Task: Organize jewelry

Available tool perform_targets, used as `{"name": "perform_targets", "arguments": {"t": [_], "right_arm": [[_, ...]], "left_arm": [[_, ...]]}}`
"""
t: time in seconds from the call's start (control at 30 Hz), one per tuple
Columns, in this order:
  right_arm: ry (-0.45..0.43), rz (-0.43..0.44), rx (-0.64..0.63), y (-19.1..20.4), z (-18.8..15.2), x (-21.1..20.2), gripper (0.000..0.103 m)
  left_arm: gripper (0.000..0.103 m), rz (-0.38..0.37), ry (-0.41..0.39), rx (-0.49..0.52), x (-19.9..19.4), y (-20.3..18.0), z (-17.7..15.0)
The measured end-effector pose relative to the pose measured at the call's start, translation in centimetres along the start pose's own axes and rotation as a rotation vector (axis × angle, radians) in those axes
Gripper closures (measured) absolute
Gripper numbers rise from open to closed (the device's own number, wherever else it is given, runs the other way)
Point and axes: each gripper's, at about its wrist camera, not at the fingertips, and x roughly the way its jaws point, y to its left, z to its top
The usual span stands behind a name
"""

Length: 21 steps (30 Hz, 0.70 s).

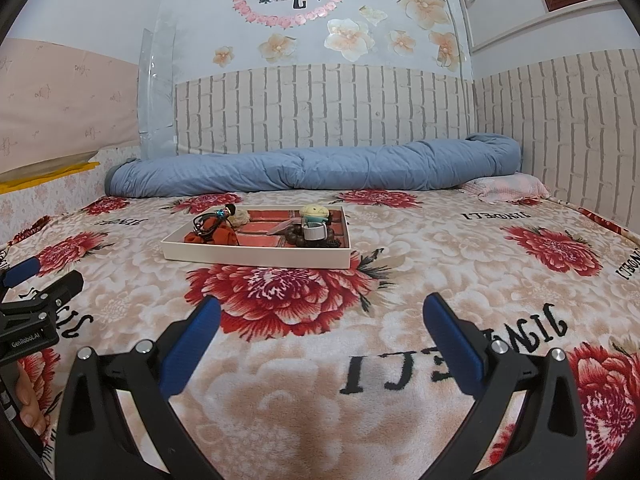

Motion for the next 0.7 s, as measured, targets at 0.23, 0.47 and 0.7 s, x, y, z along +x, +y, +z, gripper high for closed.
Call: {"name": "perform_targets", "arguments": {"t": [0.23,0.47,0.7], "right_arm": [[0.0,0.0,0.001,-0.01,0.0,-0.01,0.004],[0.001,0.0,0.002,-0.04,0.0,-0.01,0.004],[0.007,-0.003,0.001,-0.04,-0.14,-0.1,0.004]], "left_arm": [[0.005,0.0,0.0,0.0,0.0,-0.04,0.03],[0.005,-0.009,0.005,0.001,0.05,0.0,0.02],[0.005,-0.013,0.034,0.003,0.48,0.13,0.13]]}}
